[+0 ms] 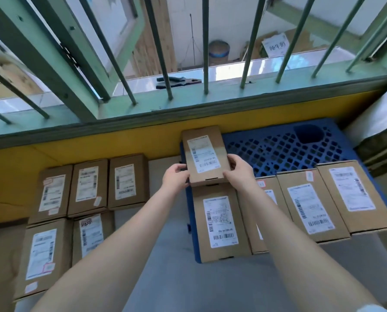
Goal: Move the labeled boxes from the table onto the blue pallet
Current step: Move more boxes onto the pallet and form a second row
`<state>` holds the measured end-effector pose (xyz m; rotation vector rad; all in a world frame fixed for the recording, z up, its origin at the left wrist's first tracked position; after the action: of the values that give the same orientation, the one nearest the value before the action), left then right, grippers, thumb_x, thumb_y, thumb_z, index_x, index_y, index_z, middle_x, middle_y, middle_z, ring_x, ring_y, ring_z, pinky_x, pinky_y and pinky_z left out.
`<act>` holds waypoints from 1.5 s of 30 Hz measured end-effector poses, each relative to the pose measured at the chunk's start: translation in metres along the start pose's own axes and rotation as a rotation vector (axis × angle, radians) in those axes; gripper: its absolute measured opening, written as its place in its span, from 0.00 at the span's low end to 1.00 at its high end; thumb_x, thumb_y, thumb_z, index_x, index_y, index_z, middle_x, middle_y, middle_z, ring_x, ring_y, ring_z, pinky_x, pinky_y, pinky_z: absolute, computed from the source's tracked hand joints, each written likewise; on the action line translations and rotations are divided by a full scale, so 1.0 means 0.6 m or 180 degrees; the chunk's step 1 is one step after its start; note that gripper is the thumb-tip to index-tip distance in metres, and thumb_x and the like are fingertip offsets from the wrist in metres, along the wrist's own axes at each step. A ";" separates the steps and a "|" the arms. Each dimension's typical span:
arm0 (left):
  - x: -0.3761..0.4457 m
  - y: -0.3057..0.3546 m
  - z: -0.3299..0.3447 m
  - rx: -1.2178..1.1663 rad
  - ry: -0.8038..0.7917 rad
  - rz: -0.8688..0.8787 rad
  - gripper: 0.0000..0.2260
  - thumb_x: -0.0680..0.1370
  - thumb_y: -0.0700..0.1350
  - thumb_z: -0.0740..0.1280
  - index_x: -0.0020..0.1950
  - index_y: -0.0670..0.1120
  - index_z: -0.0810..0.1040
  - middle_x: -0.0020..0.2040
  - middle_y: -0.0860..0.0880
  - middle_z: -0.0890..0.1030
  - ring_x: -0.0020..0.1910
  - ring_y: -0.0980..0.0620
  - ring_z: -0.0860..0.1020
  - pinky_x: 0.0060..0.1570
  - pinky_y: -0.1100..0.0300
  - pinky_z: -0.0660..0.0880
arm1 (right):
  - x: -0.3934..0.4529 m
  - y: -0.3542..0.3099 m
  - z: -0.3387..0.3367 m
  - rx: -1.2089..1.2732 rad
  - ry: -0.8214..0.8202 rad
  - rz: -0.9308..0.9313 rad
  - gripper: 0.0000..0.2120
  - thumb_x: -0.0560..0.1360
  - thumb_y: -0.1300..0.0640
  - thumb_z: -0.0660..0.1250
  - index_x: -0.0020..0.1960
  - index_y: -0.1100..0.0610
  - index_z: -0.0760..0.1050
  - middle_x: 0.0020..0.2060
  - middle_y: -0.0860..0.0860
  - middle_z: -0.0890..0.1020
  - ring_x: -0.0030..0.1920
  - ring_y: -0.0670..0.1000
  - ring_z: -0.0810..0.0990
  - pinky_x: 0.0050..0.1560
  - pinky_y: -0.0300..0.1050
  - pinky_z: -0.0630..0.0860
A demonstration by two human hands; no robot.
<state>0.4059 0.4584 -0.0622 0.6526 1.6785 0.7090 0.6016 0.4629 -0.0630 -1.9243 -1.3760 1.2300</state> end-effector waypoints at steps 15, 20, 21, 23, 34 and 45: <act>-0.019 -0.038 0.004 0.0596 -0.0484 0.0360 0.31 0.76 0.48 0.67 0.75 0.59 0.57 0.63 0.49 0.76 0.60 0.50 0.76 0.63 0.47 0.74 | -0.011 0.020 0.009 -0.0147 -0.0244 -0.0109 0.31 0.80 0.57 0.62 0.80 0.48 0.54 0.74 0.48 0.68 0.72 0.52 0.69 0.68 0.48 0.67; -0.014 -0.053 0.008 0.0839 -0.0436 0.0581 0.32 0.79 0.41 0.64 0.78 0.56 0.53 0.68 0.48 0.73 0.64 0.49 0.74 0.64 0.51 0.72 | -0.004 0.016 0.022 -0.0591 -0.0238 -0.0244 0.33 0.81 0.58 0.62 0.81 0.54 0.49 0.78 0.52 0.62 0.76 0.53 0.62 0.73 0.50 0.61; -0.011 -0.053 0.010 0.0894 -0.0388 0.0611 0.32 0.78 0.41 0.64 0.78 0.56 0.54 0.69 0.48 0.73 0.63 0.49 0.74 0.61 0.54 0.74 | -0.002 0.015 0.025 -0.0791 -0.0213 -0.0259 0.33 0.81 0.57 0.62 0.81 0.55 0.50 0.77 0.53 0.63 0.75 0.54 0.63 0.72 0.51 0.62; -0.007 -0.054 0.012 0.1062 -0.0232 0.0637 0.32 0.77 0.41 0.65 0.77 0.56 0.56 0.68 0.48 0.73 0.58 0.50 0.75 0.56 0.57 0.74 | 0.003 0.014 0.029 -0.1502 -0.0098 -0.0296 0.33 0.80 0.53 0.62 0.80 0.55 0.52 0.72 0.55 0.70 0.71 0.58 0.69 0.69 0.56 0.66; -0.008 -0.032 -0.053 0.1807 -0.0014 0.0511 0.35 0.77 0.54 0.66 0.79 0.51 0.53 0.74 0.43 0.62 0.64 0.44 0.72 0.58 0.54 0.73 | 0.000 -0.037 0.080 -0.1971 0.0590 -0.0436 0.28 0.78 0.52 0.61 0.76 0.57 0.62 0.74 0.57 0.65 0.73 0.59 0.64 0.71 0.57 0.61; -0.075 -0.186 -0.494 0.1381 0.1412 -0.0233 0.28 0.75 0.52 0.65 0.75 0.50 0.64 0.69 0.43 0.67 0.62 0.41 0.73 0.62 0.49 0.72 | -0.126 -0.226 0.443 -0.1151 -0.0578 -0.1123 0.29 0.80 0.50 0.60 0.78 0.57 0.58 0.76 0.55 0.63 0.75 0.56 0.61 0.73 0.53 0.63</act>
<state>0.1188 0.3167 -0.0648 0.7665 2.2898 0.4560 0.2975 0.4146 -0.0569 -1.7118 -2.0487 1.0565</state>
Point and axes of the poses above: each hand's wrist, its own x-axis towards the middle knuckle, its own z-axis out of the palm, y = z × x, the point moved 1 cm from there along x, towards the middle knuckle
